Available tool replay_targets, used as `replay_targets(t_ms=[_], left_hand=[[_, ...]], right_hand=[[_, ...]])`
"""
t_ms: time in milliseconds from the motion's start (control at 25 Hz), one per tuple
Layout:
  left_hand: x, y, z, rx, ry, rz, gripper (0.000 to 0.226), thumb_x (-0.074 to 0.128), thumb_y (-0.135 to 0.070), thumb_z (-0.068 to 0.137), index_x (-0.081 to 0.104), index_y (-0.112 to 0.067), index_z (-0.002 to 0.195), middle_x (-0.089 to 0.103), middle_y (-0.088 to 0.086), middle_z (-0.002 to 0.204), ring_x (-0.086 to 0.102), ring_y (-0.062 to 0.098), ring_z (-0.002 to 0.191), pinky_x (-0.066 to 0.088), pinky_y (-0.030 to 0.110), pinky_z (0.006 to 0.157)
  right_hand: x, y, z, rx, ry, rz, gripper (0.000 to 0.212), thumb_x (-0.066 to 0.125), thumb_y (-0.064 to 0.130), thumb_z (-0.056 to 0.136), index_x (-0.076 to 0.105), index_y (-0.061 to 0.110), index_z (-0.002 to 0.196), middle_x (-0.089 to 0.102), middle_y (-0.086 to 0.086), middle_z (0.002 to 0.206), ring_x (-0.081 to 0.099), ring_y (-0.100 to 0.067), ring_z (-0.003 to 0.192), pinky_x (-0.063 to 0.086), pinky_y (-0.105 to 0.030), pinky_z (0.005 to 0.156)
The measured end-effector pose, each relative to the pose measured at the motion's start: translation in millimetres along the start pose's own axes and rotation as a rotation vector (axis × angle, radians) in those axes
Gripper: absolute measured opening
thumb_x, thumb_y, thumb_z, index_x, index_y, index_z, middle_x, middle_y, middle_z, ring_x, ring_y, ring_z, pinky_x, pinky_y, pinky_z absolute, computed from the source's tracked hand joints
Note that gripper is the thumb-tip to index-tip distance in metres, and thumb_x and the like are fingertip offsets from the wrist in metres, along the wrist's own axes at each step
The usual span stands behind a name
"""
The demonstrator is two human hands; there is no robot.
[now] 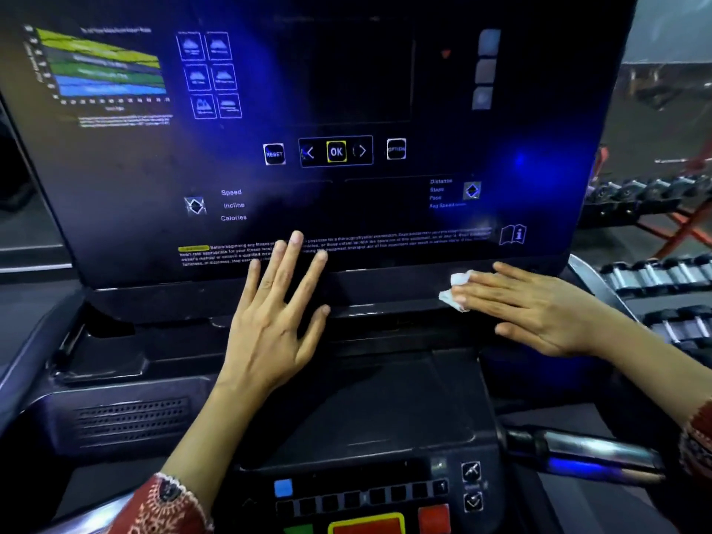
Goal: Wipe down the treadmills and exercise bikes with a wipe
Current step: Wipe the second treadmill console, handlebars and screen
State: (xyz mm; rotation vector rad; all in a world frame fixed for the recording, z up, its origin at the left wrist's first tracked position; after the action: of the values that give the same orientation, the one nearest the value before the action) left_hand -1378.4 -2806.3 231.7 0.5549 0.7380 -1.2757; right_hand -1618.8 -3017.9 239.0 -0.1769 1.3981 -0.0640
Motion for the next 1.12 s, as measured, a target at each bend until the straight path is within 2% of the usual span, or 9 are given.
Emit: replay_targets(t_ms=[80,280,400,520,600,720,800,960,1120], left_hand=[[0,-1,-1,-0.004,-0.005,0.008,0.057,0.045,-0.034,0.093,0.036,-0.014,0.146,0.02,0.016,0.156,0.017,0.027,0.145,0.01,0.041,0.117],[-6,18,8,-0.058,-0.079,0.06,0.056,0.045,-0.034,0.093,0.037,-0.016,0.145,0.022,0.019,0.154,0.019,0.03,0.144,0.013,0.045,0.115],[-14,34,14,-0.074,-0.126,0.069,0.054,0.046,-0.033,0.093,0.039,-0.015,0.144,0.023,0.022,0.153,0.021,0.033,0.143,0.015,0.048,0.114],[-12,38,13,-0.055,-0.146,0.073,0.053,0.046,-0.033,0.093,0.039,-0.014,0.143,0.026,0.021,0.152,0.023,0.033,0.142,0.015,0.046,0.114],[-12,39,11,-0.051,-0.152,0.065,0.054,0.045,-0.033,0.093,0.037,-0.015,0.143,0.026,0.02,0.152,0.019,0.029,0.144,0.012,0.043,0.116],[-14,47,9,-0.037,-0.15,0.071,0.054,0.046,-0.033,0.093,0.035,-0.016,0.144,0.027,0.019,0.152,0.015,0.024,0.145,0.011,0.041,0.116],[-18,55,3,-0.052,-0.156,0.074,0.054,0.046,-0.033,0.093,0.036,-0.015,0.143,0.027,0.02,0.152,0.019,0.028,0.144,0.011,0.041,0.116],[-26,79,-25,-0.135,-0.154,0.08,0.055,0.046,-0.033,0.093,0.036,-0.012,0.143,0.026,0.021,0.152,0.015,0.027,0.145,0.012,0.041,0.116],[-32,107,-53,-0.195,-0.128,0.103,0.057,0.042,-0.037,0.095,0.032,-0.011,0.144,0.025,0.019,0.152,0.006,0.019,0.147,0.008,0.039,0.117]], right_hand=[[-4,0,13,-0.05,-0.015,-0.05,0.049,0.018,0.035,0.106,0.018,0.022,0.153,0.016,0.008,0.16,0.015,-0.012,0.147,0.006,-0.032,0.121],[-11,59,138,-0.281,-0.155,-0.109,0.048,0.02,0.035,0.105,0.048,0.015,0.14,0.045,0.0,0.146,0.036,-0.016,0.138,0.014,-0.038,0.117],[-37,37,158,-0.064,-0.326,-0.208,0.044,0.029,0.03,0.104,0.046,0.012,0.141,0.044,-0.004,0.147,0.037,-0.02,0.138,0.014,-0.038,0.117],[-32,32,128,0.099,-0.482,-0.13,0.044,0.036,0.023,0.103,0.042,0.001,0.14,0.04,-0.014,0.148,0.031,-0.025,0.14,0.017,-0.04,0.118],[-16,59,124,-0.061,-0.452,-0.105,0.037,0.041,0.014,0.101,0.052,-0.007,0.13,0.049,-0.02,0.139,0.04,-0.031,0.135,0.03,-0.044,0.114],[-28,68,156,-0.223,-0.367,-0.145,0.04,0.027,0.005,0.103,0.062,-0.006,0.12,0.055,-0.018,0.134,0.05,-0.032,0.128,0.041,-0.045,0.107],[-43,56,174,-0.156,-0.382,-0.219,0.044,0.022,0.002,0.101,0.055,-0.001,0.13,0.05,-0.016,0.14,0.046,-0.029,0.132,0.032,-0.044,0.111],[-17,62,157,-0.165,-0.31,-0.189,0.057,0.046,-0.005,0.086,0.039,0.001,0.142,0.036,-0.013,0.15,0.029,-0.024,0.141,0.016,-0.039,0.12],[-1,110,204,-0.357,-0.251,-0.136,0.048,0.027,-0.001,0.094,0.048,0.002,0.138,0.044,-0.011,0.146,0.037,-0.024,0.138,0.022,-0.038,0.117]])
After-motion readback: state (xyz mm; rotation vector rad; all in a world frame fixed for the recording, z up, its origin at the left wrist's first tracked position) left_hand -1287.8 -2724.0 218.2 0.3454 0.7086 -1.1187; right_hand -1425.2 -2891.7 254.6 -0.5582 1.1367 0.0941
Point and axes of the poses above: each hand's wrist, its own z-axis towards the middle knuckle, its own x-axis out of the palm, y = z × x, the point moved 4 cm from there along z, towards the middle knuckle
